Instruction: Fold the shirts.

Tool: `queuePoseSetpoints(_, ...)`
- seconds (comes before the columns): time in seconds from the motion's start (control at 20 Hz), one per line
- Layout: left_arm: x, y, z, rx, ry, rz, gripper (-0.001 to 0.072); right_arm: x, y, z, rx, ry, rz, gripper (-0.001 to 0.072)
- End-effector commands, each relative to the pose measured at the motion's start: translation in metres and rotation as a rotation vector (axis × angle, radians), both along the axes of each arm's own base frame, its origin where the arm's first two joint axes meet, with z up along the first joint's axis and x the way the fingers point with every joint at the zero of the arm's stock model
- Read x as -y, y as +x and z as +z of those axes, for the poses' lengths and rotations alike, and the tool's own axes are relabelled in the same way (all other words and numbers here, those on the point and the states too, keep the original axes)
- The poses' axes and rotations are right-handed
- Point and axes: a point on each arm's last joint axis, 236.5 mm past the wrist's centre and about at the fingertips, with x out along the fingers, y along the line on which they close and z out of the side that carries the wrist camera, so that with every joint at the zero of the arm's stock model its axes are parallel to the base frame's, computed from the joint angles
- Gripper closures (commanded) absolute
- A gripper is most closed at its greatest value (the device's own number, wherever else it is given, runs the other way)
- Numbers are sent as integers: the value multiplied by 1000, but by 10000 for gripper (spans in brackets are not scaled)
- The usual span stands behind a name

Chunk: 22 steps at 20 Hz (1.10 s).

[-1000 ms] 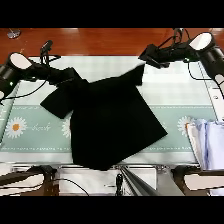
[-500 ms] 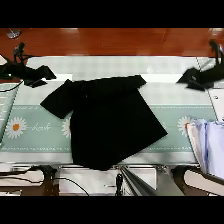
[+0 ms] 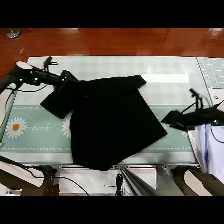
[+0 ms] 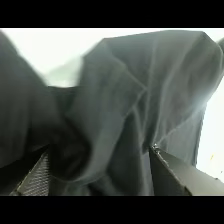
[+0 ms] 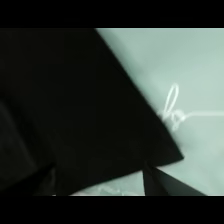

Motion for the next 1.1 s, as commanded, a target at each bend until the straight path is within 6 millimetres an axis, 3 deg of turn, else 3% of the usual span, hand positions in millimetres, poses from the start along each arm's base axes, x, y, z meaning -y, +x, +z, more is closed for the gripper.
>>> queuePoseSetpoints(0.0, 34, 3, -5, 16, -28, -68, 5, -28, -44, -18, -113, 31, 85, 92)
queuePoseSetpoints(0.05, 39, 3, -6, 14, -30, -82, 65, -34, -51, -22, -131, 29, 101, 92)
queuePoseSetpoints(0.1, 42, 3, -6, 11, -34, -95, 459, -40, -58, -26, -150, 26, 115, 92)
queuePoseSetpoints(0.15, 44, 3, -6, 16, -34, -106, 686, -45, -63, -28, -164, 24, 129, 92)
queuePoseSetpoints(0.3, 44, 4, 0, 31, -37, -124, 684, -58, -61, -31, -153, 9, 137, 92)
queuePoseSetpoints(0.75, 44, 9, 8, 53, -37, -127, 684, -107, -68, -68, -261, 64, 180, 92)
queuePoseSetpoints(1.05, 44, 9, 8, 53, -38, -130, 684, -124, -21, -72, -137, 122, 27, 93)
